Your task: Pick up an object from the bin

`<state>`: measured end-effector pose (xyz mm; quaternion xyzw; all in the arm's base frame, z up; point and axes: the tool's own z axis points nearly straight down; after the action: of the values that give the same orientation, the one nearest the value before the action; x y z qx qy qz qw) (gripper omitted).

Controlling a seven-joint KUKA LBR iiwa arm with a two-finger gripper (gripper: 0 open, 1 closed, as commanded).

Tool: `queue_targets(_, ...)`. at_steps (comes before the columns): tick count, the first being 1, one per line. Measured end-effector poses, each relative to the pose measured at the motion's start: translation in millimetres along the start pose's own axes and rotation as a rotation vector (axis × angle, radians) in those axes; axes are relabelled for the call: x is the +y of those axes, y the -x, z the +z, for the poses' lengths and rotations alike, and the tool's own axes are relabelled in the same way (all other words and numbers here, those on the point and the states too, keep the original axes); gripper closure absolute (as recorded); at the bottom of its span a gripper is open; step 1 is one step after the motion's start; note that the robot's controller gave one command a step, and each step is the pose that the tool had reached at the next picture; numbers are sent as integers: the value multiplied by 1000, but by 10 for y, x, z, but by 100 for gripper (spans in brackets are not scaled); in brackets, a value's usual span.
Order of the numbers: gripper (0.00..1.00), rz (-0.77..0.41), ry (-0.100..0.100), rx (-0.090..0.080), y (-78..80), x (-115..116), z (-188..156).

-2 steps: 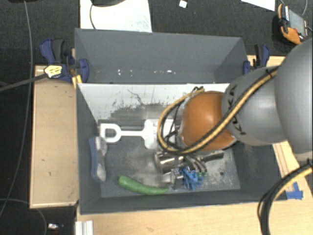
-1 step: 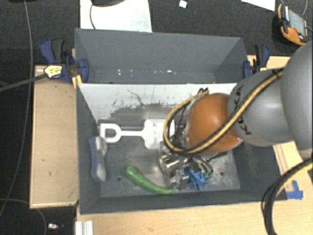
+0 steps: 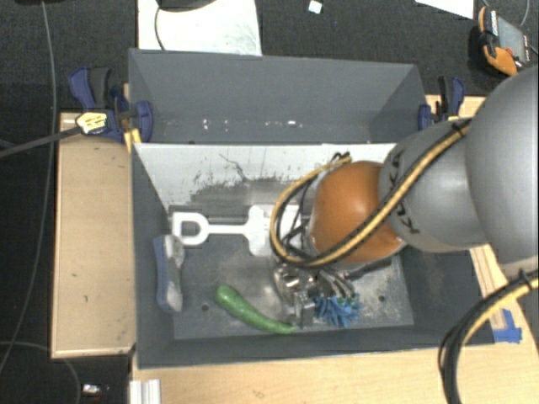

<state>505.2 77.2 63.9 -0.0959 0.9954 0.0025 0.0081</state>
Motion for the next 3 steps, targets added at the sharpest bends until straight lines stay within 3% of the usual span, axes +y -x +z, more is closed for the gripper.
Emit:
queue_targets(1, 0, -38, 0, -3, -33, -113, -67)
queue_targets(2, 100, -5, 1, -4, 3, -15, -24)
queue_targets(3, 100, -4, 1, -4, 3, -15, -24)
